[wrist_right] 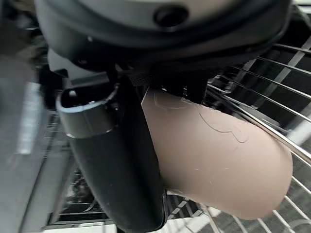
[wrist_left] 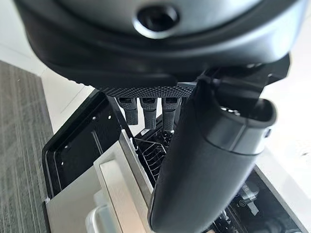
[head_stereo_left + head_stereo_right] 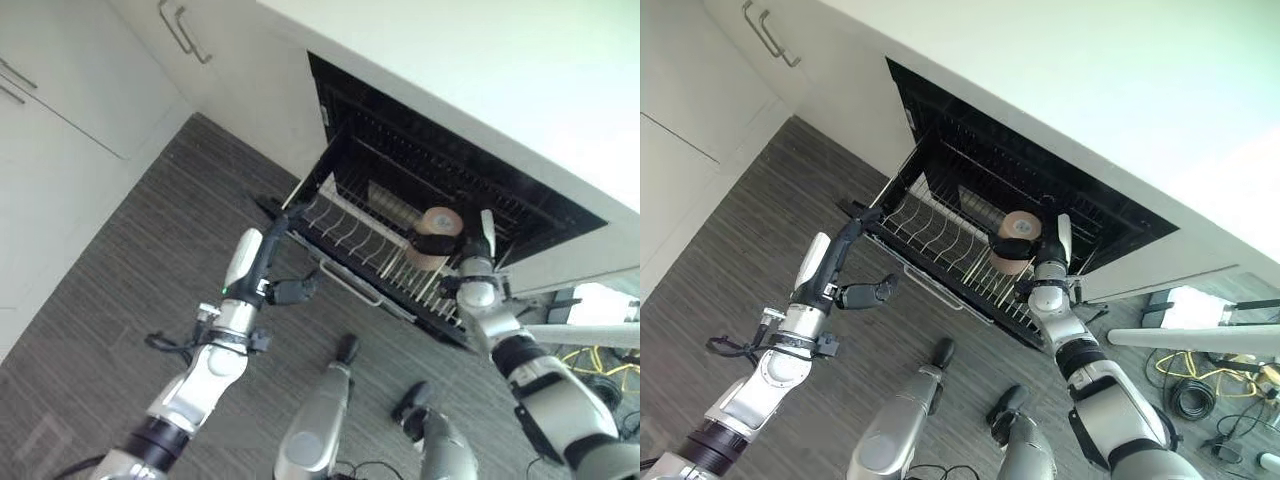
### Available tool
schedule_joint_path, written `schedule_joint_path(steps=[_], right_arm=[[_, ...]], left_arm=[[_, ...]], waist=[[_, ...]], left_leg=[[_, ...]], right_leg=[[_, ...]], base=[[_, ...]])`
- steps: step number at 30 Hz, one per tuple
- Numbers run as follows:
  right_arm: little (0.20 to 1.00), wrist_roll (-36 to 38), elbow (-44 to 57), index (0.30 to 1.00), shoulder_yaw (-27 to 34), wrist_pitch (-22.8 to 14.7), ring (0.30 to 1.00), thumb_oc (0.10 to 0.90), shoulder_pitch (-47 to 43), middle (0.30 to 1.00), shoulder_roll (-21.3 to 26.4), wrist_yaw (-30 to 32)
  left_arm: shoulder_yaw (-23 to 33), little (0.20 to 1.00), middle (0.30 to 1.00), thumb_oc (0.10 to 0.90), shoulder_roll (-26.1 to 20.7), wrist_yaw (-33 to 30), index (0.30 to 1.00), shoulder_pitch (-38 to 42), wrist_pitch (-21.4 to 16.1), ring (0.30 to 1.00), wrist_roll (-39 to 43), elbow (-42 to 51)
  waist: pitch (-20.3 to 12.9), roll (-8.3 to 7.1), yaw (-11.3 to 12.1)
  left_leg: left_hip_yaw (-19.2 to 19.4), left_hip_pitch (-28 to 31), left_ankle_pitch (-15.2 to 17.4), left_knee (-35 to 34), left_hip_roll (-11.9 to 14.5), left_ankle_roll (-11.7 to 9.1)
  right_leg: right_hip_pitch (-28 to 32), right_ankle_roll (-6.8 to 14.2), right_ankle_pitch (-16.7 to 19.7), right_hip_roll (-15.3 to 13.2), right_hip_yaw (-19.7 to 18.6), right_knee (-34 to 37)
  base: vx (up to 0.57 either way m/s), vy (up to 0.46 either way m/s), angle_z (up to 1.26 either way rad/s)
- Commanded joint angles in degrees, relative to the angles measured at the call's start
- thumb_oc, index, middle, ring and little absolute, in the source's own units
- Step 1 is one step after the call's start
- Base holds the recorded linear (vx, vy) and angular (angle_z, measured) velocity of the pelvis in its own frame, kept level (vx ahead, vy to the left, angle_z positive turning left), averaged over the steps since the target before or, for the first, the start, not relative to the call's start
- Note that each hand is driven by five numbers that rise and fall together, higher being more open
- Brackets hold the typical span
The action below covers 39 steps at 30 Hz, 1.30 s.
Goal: Place the dishes in the dishwasher.
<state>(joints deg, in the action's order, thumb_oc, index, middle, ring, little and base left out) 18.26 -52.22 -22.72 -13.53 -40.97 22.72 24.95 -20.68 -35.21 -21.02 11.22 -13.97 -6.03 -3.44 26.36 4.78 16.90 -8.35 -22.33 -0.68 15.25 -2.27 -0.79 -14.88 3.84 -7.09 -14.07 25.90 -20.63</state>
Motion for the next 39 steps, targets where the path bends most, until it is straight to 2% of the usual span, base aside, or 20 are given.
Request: schedule_joint_path(steps=[1, 8, 10, 16, 21, 22, 23, 24, 35, 37, 39], right_arm=[[0.300, 2.0, 3.9, 0.300, -0.3, -6.6, 0.300, 0.400, -2.5, 0.300, 1.1, -0.2], [0.300, 2.3, 4.5, 0.300, -0.6, -5.2, 0.300, 0.400, -3.3, 0.300, -0.3, -0.8], [0.300, 6.1, 3.7, 0.300, -0.2, -4.1, 0.300, 0.400, -2.5, 0.300, -2.1, -1.2], [0.300, 8.3, 1.0, 0.300, -0.7, 0.5, 0.300, 0.400, 1.0, 0.300, -5.9, -1.3], [0.300, 8.5, -5.1, 0.300, -0.1, 2.3, 0.300, 0.400, 4.1, 0.300, -9.0, -1.6], [0.382, 8.6, -5.9, 0.382, 0.0, 2.7, 0.382, 0.455, 4.9, 0.382, -9.3, -1.5], [0.582, 9.1, -6.8, 0.582, 0.4, 3.1, 0.582, 0.588, 5.6, 0.582, -9.5, -2.0], [0.900, 9.4, -7.5, 0.900, 0.6, 3.7, 0.900, 0.800, 6.0, 0.900, -9.7, -2.3], [0.900, 8.4, -13.6, 0.900, 1.6, 8.1, 0.900, 0.800, 8.4, 0.900, -9.9, -5.6], [0.900, 8.2, -14.2, 0.900, 1.7, 9.9, 0.900, 0.800, 8.6, 0.900, -9.7, -6.5], [0.900, 7.7, -14.7, 0.900, 1.6, 8.9, 0.900, 0.800, 8.6, 0.900, -9.8, -6.0]], left_arm=[[0.7, 0.900, 0.900, 0.800, -1.8, -4.9, 0.900, 2.4, -5.6, 0.900, -1.6, 7.3], [0.3, 0.900, 0.900, 0.800, -1.1, -6.5, 0.900, 3.2, -5.9, 0.900, -2.1, 6.6], [0.1, 0.900, 0.900, 0.800, -0.5, -7.0, 0.900, 3.4, -5.8, 0.900, -2.0, 6.2], [-0.4, 0.900, 0.900, 0.800, 0.3, -8.5, 0.900, 3.4, -6.2, 0.900, -2.6, 5.3], [-0.9, 0.900, 0.900, 0.800, 1.4, -9.2, 0.900, 3.4, -6.3, 0.900, -2.6, 4.6], [-0.9, 0.900, 0.900, 0.800, 1.5, -9.3, 0.900, 3.2, -6.4, 0.900, -2.6, 4.7], [-0.9, 0.900, 0.900, 0.800, 1.6, -9.3, 0.900, 3.0, -6.5, 0.900, -2.7, 4.7], [-0.9, 0.900, 0.900, 0.800, 1.7, -9.4, 0.900, 2.9, -6.4, 0.900, -2.6, 4.8], [-0.3, 0.900, 0.900, 0.800, 2.4, -8.7, 0.900, 1.6, -6.2, 0.900, -2.9, 5.6], [-0.2, 0.900, 0.900, 0.800, 2.4, -8.4, 0.900, 1.3, -5.9, 0.900, -3.1, 5.9], [-0.3, 0.900, 0.900, 0.800, 2.5, -8.3, 0.900, 1.3, -5.9, 0.900, -3.4, 5.9]], waist=[[-4.5, -1.11, -0.3], [-4.1, -0.56, -1.0], [-4.0, -0.12, -1.3], [-4.2, 0.36, -1.8], [-4.3, 1.17, -2.1], [-4.3, 1.33, -2.2], [-4.3, 1.46, -2.2], [-4.3, 1.54, -2.3], [-4.6, 1.92, -2.0], [-4.6, 1.93, -2.0], [-4.6, 1.87, -1.9]], left_leg=[[5.1, -1.5, 5.4, 1.9, 1.5, -0.5], [5.8, -1.8, 5.4, 1.9, 1.5, -0.5], [6.1, -1.6, 5.5, 1.9, 1.7, -0.5], [6.5, -1.1, 5.7, 1.9, 1.8, -0.6], [6.9, -0.8, 5.8, 1.9, 1.8, -0.4], [7.0, -0.8, 5.9, 1.9, 1.7, -0.4], [7.1, -0.7, 5.9, 1.9, 1.7, -0.4], [7.1, -0.7, 5.9, 1.9, 1.7, -0.4], [7.1, 0.0, 5.9, 1.9, 1.3, -0.3], [7.2, 0.2, 5.9, 1.9, 1.3, -0.3], [7.2, 0.4, 5.8, 1.9, 1.4, -0.3]], right_leg=[[0.8, 4.8, 2.5, -2.4, -4.5, 3.4], [0.0, 5.0, 3.0, -2.9, -4.7, 3.4], [-0.1, 5.0, 3.0, -3.0, -4.9, 3.4], [0.1, 4.9, 3.0, -3.1, -5.0, 3.4], [0.1, 4.9, 3.2, -3.2, -5.1, 3.4], [0.0, 5.0, 3.3, -3.3, -5.1, 3.4], [0.1, 5.0, 3.3, -3.3, -5.1, 3.4], [0.1, 5.0, 3.3, -3.4, -5.1, 3.4], [0.7, 5.0, 3.5, -3.5, -4.5, 3.4], [0.9, 5.0, 3.5, -3.4, -4.4, 3.4], [1.2, 4.9, 3.5, -3.3, -4.2, 3.4]], base=[[-0.05, 0.020, 0.01], [-0.02, 0.016, 0.00], [-0.02, 0.037, -0.02], [0.00, 0.011, -0.02], [0.01, 0.024, -0.07], [0.00, 0.032, 0.00], [0.00, 0.000, 0.00], [0.00, 0.021, 0.05], [0.00, 0.002, 0.00], [0.00, 0.000, 0.00], [0.00, 0.000, 0.00]])
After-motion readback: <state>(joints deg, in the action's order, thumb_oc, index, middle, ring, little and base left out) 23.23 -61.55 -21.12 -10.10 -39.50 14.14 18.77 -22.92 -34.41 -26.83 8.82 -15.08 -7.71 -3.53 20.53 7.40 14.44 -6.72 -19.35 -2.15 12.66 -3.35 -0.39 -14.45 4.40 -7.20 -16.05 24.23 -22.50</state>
